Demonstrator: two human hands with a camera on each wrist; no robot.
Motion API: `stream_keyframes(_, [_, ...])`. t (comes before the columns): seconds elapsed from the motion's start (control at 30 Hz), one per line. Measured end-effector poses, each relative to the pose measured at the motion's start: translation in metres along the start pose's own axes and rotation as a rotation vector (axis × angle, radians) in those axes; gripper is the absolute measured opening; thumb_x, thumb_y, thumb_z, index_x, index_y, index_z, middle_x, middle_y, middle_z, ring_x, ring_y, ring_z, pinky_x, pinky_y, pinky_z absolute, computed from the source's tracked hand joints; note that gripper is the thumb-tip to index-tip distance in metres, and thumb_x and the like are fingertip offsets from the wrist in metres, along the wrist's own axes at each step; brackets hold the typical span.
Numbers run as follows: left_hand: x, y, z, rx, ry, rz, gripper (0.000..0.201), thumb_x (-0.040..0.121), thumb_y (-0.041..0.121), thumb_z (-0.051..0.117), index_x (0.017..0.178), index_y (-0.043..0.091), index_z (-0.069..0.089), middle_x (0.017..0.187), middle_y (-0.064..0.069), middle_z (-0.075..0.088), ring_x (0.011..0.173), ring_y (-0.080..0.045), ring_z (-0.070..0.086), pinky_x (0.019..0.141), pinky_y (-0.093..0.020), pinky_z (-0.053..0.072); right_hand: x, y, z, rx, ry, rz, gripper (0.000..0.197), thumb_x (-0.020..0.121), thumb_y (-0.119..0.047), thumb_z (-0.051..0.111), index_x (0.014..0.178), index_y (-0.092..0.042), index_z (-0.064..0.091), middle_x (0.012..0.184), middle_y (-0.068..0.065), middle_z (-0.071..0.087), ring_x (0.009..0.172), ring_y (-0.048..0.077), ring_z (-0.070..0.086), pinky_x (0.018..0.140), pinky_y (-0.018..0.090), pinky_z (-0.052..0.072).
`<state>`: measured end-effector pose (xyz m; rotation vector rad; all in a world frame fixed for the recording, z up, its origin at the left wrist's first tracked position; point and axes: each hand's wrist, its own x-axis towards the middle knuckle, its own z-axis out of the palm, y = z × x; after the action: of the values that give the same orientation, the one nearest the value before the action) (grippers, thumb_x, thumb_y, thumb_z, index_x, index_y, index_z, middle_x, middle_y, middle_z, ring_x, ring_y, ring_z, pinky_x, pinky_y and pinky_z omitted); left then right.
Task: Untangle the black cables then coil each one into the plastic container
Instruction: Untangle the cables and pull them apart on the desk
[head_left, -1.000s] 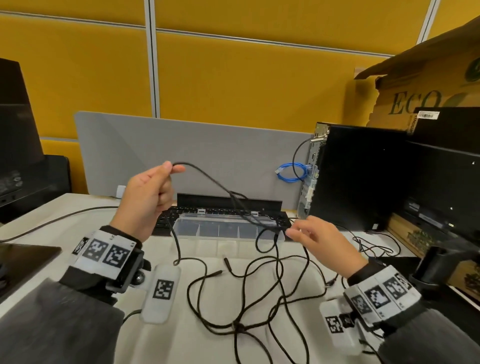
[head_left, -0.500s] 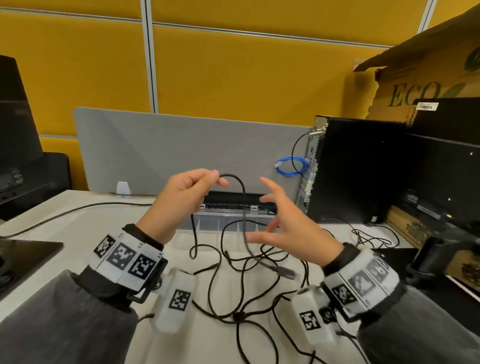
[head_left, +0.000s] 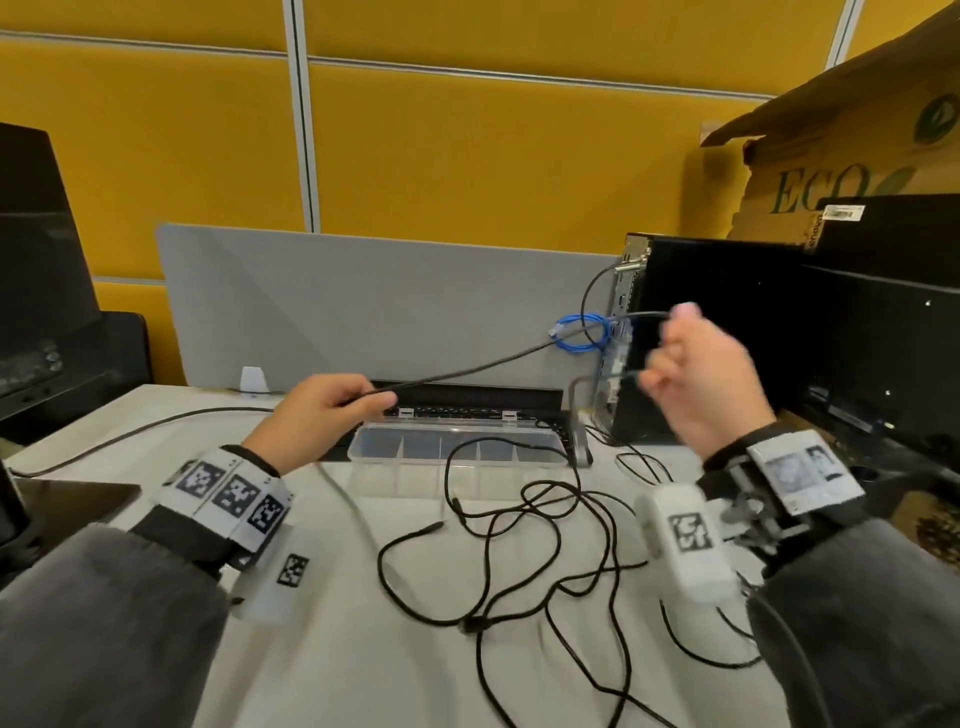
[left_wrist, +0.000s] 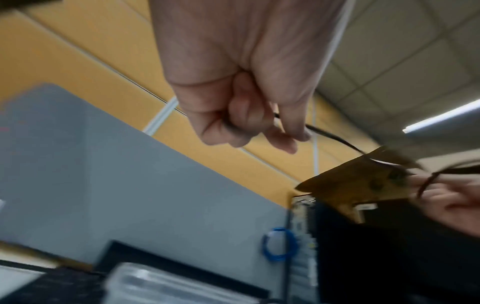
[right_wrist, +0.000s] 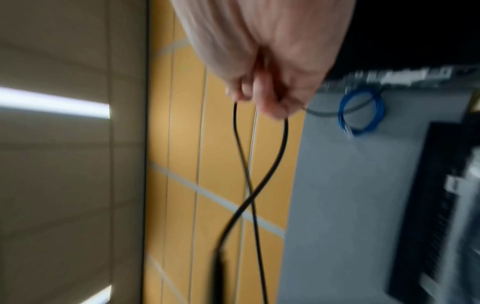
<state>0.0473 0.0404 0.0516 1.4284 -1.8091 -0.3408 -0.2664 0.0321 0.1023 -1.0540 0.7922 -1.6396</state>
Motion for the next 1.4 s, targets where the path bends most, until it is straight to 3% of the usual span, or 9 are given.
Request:
stream_keyframes(0.13, [0.001,-0.002,-0.005,0.007,-0.037,-0.040,0.035,0.094,0.033,0.048,0.065,0.017,0.058,0.044,0.011,0.035,0.040,-0.006,0.031,0.050,-0.027,0.026,0.012,-0.020,-0.021,-0.253,0.330,-0.234,0.024,0.094,-0.023,0.041,0.071,-0.021,0.050,0.045,-0.008,0.036,0.041,0.004,0.033,0.050,0.022,0.032])
stream_keyframes(0.33, [-0.008,0.075,0.025,0.047,-0.049,0.258,0.032,0.096,0.029,0.044,0.066,0.026,0.057,0.057,0.006,0.050,0.055,-0.005,0.045,0.054,-0.015,0.032,-0.040,0.024,0.046,-1.029,-0.498,-0.423,0.039,0.093,-0.042,0.044,0.129,-0.026,0.044,0.107,-0.012,0.060,0.097,-0.003,0.056,0.083,0.015,0.043])
stream_keyframes(0.43, [-0.008,0.086,0.030,0.003,-0.078,0.297,0.023,0.094,0.027,0.048,0.075,0.023,0.061,0.062,0.009,0.056,0.059,-0.003,0.048,0.055,-0.014,0.034,-0.051,0.028,0.054,-1.238,-0.693,-0.399,0.030,0.096,-0.040,0.040,0.097,-0.018,0.060,0.084,-0.002,0.062,0.080,0.006,0.060,0.073,0.024,0.048])
stream_keyframes(0.53, [-0.006,0.065,0.020,-0.147,-0.148,0.125,0.023,0.095,0.026,0.047,0.077,0.019,0.061,0.049,0.013,0.046,0.045,-0.003,0.040,0.047,-0.014,0.032,-0.027,0.016,0.031,-1.111,-0.525,-0.214,0.033,0.098,-0.036,0.040,0.071,-0.022,0.053,0.060,-0.008,0.047,0.048,-0.003,0.049,0.049,0.009,0.038])
stream_keyframes(0.77, [-0.010,0.020,0.014,-0.268,-0.217,-0.142,0.031,0.099,0.019,0.037,0.076,0.015,0.057,0.054,0.005,0.030,0.046,-0.008,0.029,0.044,-0.016,0.031,0.021,-0.011,-0.055,-0.562,0.246,-0.143,0.031,0.096,-0.024,0.037,0.066,-0.021,0.042,0.048,-0.005,0.033,0.042,0.011,0.031,0.044,0.023,0.026])
stream_keyframes(0.97, [-0.016,0.076,0.057,-0.575,-0.142,-0.047,0.023,0.097,0.021,0.044,0.085,0.021,0.064,0.079,0.008,0.058,0.075,-0.005,0.053,0.065,-0.016,0.040,-0.026,0.028,-0.009,-0.885,-0.334,0.000,0.029,0.089,-0.049,0.048,0.105,-0.026,0.050,0.087,-0.007,0.054,0.067,0.008,0.048,0.058,0.024,0.041])
stream_keyframes(1.1, [-0.023,0.103,0.092,-0.535,-0.130,0.120,0.022,0.094,0.012,0.050,0.088,0.024,0.068,0.073,0.015,0.063,0.062,0.009,0.054,0.056,-0.005,0.037,-0.049,0.043,0.013,-0.709,-0.659,0.184,0.028,0.086,-0.048,0.049,0.099,-0.024,0.054,0.053,-0.016,0.046,0.047,0.003,0.037,0.051,0.023,0.040])
stream_keyframes(1.27, [-0.009,0.078,0.101,-0.698,-0.169,-0.061,0.024,0.095,0.012,0.047,0.112,0.023,0.060,0.080,0.004,0.062,0.065,-0.005,0.056,0.062,-0.020,0.047,-0.017,0.020,-0.022,-1.100,-0.378,-0.046,0.033,0.098,-0.036,0.037,0.074,-0.018,0.052,0.061,-0.006,0.047,0.051,0.008,0.043,0.051,0.018,0.040])
stream_keyframes(1.4, [0.004,0.036,0.122,-0.284,-0.248,-0.118,0.027,0.093,0.022,0.053,0.120,0.026,0.051,0.107,0.006,0.059,0.092,-0.003,0.056,0.079,-0.020,0.044,0.037,0.007,-0.080,-1.368,-0.010,-0.311,0.017,0.096,-0.026,0.047,0.093,-0.010,0.052,0.089,0.009,0.055,0.082,0.026,0.058,0.066,0.029,0.042])
